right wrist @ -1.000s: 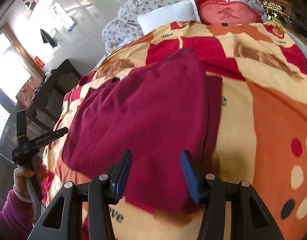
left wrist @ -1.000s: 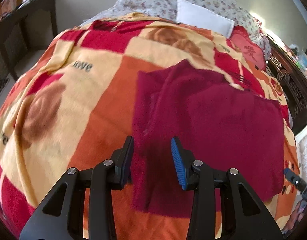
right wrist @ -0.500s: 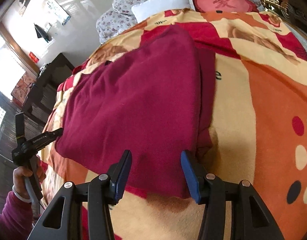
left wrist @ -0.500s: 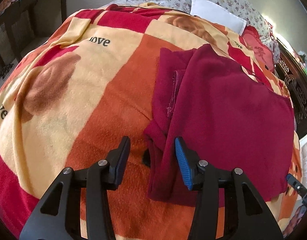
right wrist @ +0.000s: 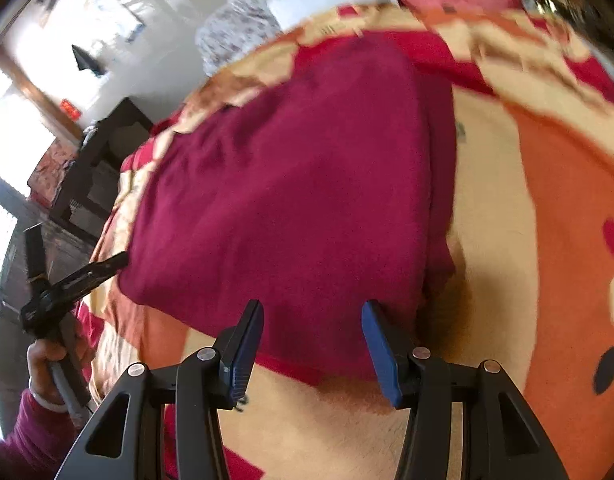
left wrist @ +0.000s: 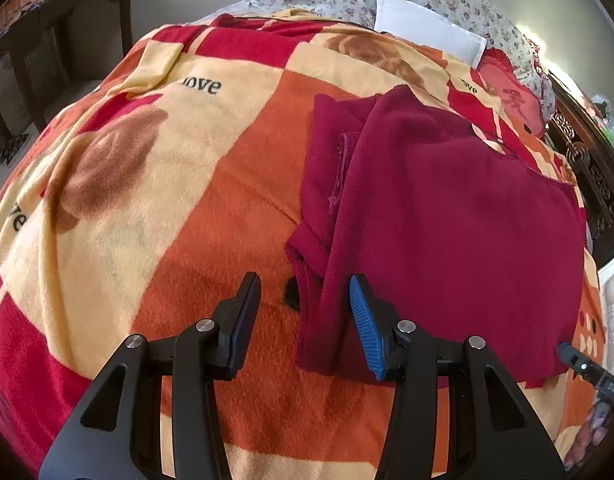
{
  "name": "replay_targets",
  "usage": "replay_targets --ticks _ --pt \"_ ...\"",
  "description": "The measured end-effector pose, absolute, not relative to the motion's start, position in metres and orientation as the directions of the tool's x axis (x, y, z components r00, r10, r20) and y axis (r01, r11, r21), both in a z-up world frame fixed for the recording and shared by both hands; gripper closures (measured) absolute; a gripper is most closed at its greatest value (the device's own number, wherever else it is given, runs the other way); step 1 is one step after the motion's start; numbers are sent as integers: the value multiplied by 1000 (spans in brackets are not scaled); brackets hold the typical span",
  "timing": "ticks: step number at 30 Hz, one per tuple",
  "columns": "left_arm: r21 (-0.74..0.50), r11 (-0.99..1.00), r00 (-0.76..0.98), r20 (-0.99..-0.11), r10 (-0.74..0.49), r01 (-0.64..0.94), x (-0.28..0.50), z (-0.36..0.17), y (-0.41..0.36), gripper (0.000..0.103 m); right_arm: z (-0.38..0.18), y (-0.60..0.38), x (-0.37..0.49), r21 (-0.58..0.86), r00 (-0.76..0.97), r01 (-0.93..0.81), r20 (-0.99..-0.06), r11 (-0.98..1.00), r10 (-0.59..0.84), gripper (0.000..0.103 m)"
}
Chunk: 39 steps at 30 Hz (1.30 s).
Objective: Fold small clothes
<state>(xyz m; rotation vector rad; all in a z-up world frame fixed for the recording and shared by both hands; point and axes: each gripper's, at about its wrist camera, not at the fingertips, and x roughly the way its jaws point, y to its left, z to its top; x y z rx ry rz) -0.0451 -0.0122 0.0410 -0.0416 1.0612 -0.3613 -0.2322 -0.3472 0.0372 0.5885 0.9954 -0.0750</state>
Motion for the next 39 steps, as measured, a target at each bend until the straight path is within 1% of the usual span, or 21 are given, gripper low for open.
replay_targets --ticks 5,11,14,20,25,31,36,38,39 --pt "-216 939 426 -847 -317 269 -46 37 -11 57 54 -341 -230 417 561 312 -806 853 189 54" --pt "-275 928 412 -838 -359 251 -52 34 -3 57 83 -315 -200 447 593 212 -765 869 249 54" --pt "-287 925 401 -838 -369 251 -56 31 -2 57 90 -290 -168 454 577 149 -761 878 296 53" --pt "-321 916 385 -835 -394 240 -55 27 0 57 100 -234 -86 416 545 28 -769 909 335 53" --pt "-379 899 366 -822 -437 222 -52 24 7 57 88 -194 -11 478 475 -5 -772 878 423 53" --pt "-416 882 344 -813 -469 220 -46 22 12 57 63 -161 48 389 410 32 -845 921 343 53" --pt "-439 871 335 -805 -490 221 -42 20 15 57 52 -156 68 317 398 53 -876 947 271 53" --pt "-444 869 334 -802 -495 220 -41 19 16 57 47 -155 71 278 397 36 -885 960 242 61" --pt "-447 867 334 -801 -497 220 -39 19 16 57 44 -154 72 253 399 32 -890 967 220 73"
